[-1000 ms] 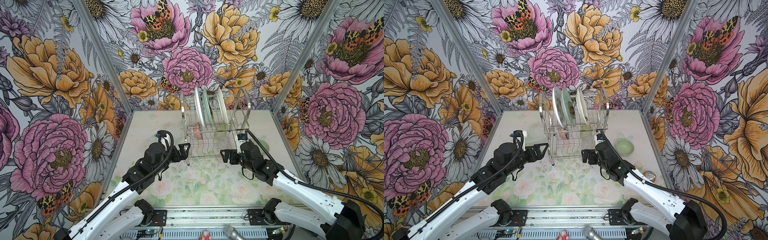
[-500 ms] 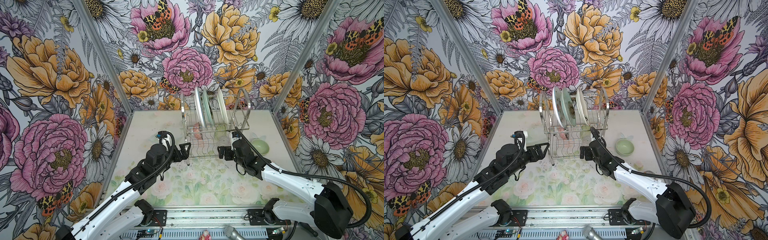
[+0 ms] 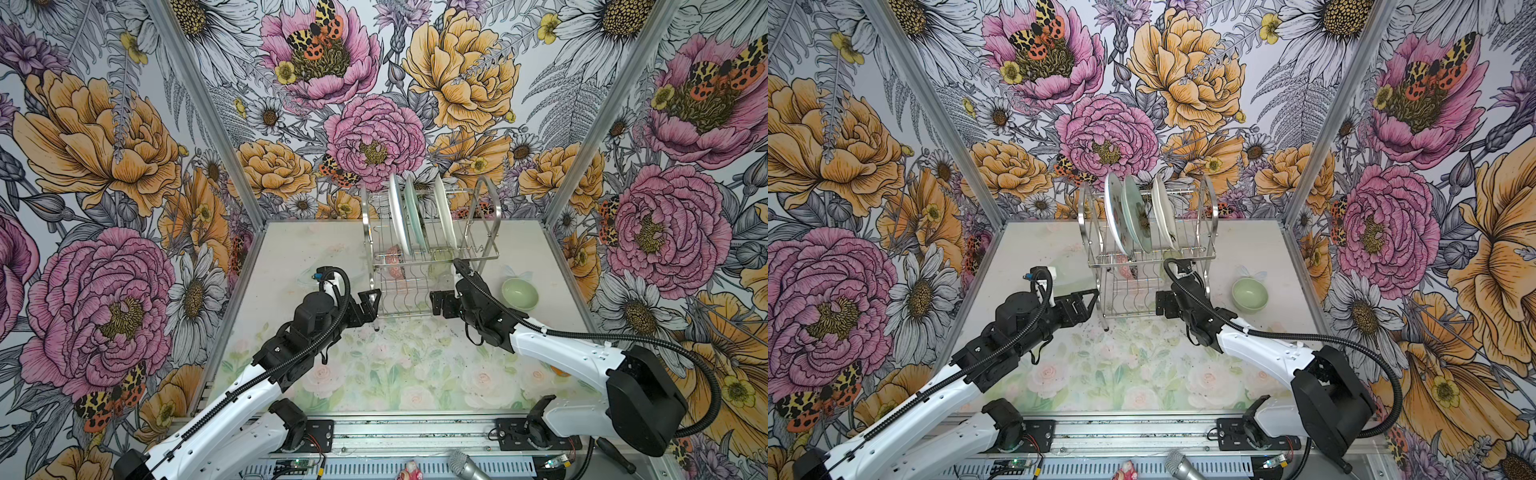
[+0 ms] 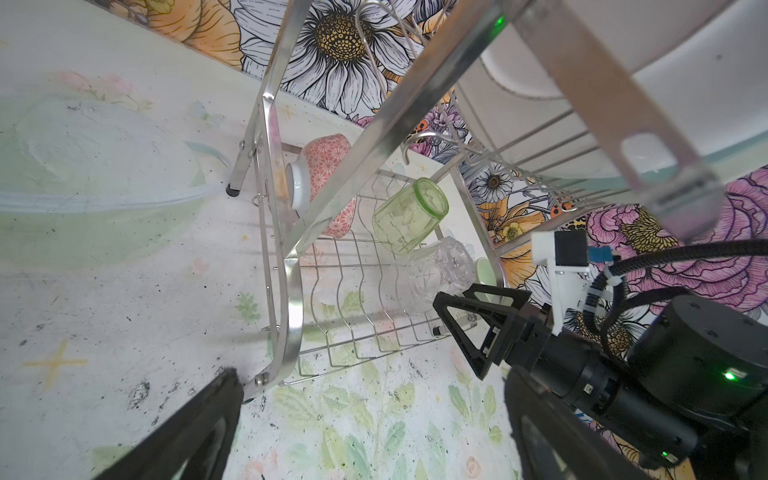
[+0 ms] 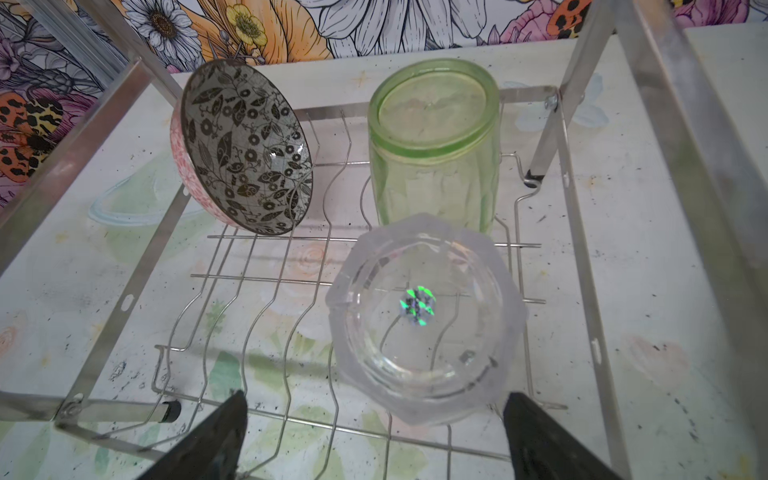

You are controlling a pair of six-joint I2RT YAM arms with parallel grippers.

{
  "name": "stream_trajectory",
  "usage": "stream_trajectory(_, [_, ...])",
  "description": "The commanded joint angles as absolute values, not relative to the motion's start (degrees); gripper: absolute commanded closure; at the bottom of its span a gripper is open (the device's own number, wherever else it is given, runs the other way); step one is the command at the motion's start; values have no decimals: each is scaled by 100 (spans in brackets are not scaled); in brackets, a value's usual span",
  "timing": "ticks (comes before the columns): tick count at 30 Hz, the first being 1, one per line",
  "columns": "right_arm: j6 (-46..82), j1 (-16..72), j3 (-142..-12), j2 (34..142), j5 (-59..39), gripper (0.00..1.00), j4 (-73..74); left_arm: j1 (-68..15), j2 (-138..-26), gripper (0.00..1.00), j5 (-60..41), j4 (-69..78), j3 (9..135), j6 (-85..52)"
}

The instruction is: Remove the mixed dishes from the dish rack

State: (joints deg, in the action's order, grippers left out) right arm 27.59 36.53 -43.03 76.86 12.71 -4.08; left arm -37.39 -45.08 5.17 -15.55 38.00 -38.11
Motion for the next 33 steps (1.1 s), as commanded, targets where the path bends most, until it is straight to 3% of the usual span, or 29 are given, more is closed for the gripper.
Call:
stream_trajectory(1, [2550, 3566, -4576, 7786, 1574, 3, -238, -3779, -4400, 1, 659, -1398, 3671, -3961])
stream_trajectory(25, [2579, 3206, -4966, 8470, 1199, 16, -119, -3731, -4430, 1, 723, -1259, 3542, -3991])
stream_trajectory(33, [2589, 3167, -5057, 8660, 1188, 15, -70, -3704, -4430, 1, 721, -1257, 3560, -3972])
